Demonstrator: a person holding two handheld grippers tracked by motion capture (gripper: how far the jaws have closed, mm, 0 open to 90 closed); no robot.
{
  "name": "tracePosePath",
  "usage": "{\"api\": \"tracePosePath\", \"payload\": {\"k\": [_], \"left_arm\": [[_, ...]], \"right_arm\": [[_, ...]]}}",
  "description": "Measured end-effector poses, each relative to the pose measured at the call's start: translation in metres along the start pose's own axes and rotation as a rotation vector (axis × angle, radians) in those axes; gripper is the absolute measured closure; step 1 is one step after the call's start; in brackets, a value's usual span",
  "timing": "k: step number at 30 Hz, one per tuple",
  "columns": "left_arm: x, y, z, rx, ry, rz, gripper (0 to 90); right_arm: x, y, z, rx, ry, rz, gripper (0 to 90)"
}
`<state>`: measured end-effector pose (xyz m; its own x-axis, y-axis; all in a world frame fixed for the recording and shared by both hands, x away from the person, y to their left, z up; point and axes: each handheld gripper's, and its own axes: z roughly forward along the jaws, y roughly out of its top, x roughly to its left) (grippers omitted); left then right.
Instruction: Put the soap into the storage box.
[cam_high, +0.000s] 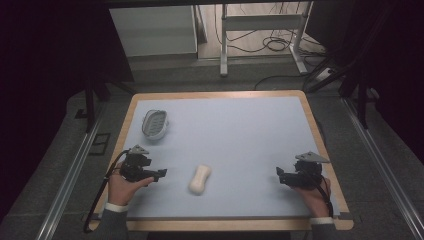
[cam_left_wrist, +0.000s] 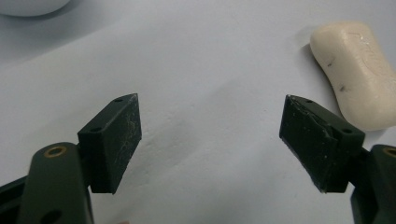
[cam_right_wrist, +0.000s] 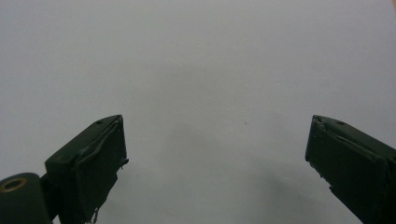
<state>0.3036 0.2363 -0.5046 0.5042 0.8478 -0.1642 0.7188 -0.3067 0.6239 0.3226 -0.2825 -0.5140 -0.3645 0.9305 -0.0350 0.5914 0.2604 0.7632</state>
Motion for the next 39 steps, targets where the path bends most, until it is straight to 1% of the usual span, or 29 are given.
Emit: {"api": "tracePosePath", "payload": {"k": [4,7,8,9,10,13,15,18,20,23,25,27,28,29,31,34,39], "left_arm": [[-0.003,0.004,-0.001,0.008,0.002,0.01,21.2],[-0.006,0.007,-0.003,0.015,0.013,0.011,21.1],[-0.007,0.009,-0.003,0.023,0.013,0.017,21.1],[-0.009,0.011,-0.005,0.051,0.012,0.03,21.0],[-0.009,0.011,-0.005,0.051,0.012,0.03,21.0],[-0.013,0.016,-0.012,0.077,0.025,0.051,21.0],[-0.013,0.02,-0.018,0.074,0.017,0.054,20.9],[-0.016,0.025,-0.024,0.081,0.025,0.061,20.5],[-0.02,0.03,-0.026,0.089,0.004,0.077,20.0],[-0.024,0.034,-0.026,0.1,0.008,0.086,19.6],[-0.028,0.039,-0.025,0.118,0.01,0.085,19.3],[-0.03,0.04,-0.024,0.123,0.01,0.084,19.3],[-0.033,0.043,-0.021,0.144,0.007,0.093,19.1],[-0.033,0.043,-0.021,0.144,0.007,0.093,19.1],[-0.039,0.048,-0.02,0.161,0.004,0.112,19.0],[-0.043,0.051,-0.019,0.161,0.003,0.115,18.9],[-0.053,0.058,-0.016,0.185,0.005,0.136,18.7]], "right_arm": [[-0.003,0.0,-0.002,-0.003,-0.001,0.009,5.3],[-0.004,-0.001,-0.003,-0.011,0.002,0.012,5.3],[-0.004,-0.001,-0.003,-0.011,0.002,0.012,5.3],[-0.003,-0.001,-0.004,-0.014,0.005,0.008,5.4],[-0.003,-0.001,-0.004,-0.016,0.007,0.005,5.4],[-0.004,-0.001,-0.005,-0.016,0.012,0.009,5.4],[-0.005,-0.002,-0.005,-0.019,0.015,0.014,5.8],[-0.008,-0.002,-0.007,-0.022,0.015,0.028,5.9],[-0.008,-0.002,-0.007,-0.026,0.013,0.028,5.9],[-0.009,-0.002,-0.007,-0.024,0.011,0.029,5.8],[-0.008,-0.003,-0.007,-0.021,0.007,0.035,5.9],[-0.009,-0.004,-0.005,-0.015,0.004,0.028,5.8],[-0.008,-0.005,-0.005,-0.012,0.005,0.029,5.8],[-0.008,-0.005,-0.005,-0.012,0.005,0.029,5.8],[-0.009,-0.005,-0.003,-0.008,0.002,0.028,5.9],[-0.009,-0.005,-0.004,-0.006,0.004,0.034,5.9],[-0.009,-0.005,-0.006,-0.01,0.002,0.037,5.9]]}}
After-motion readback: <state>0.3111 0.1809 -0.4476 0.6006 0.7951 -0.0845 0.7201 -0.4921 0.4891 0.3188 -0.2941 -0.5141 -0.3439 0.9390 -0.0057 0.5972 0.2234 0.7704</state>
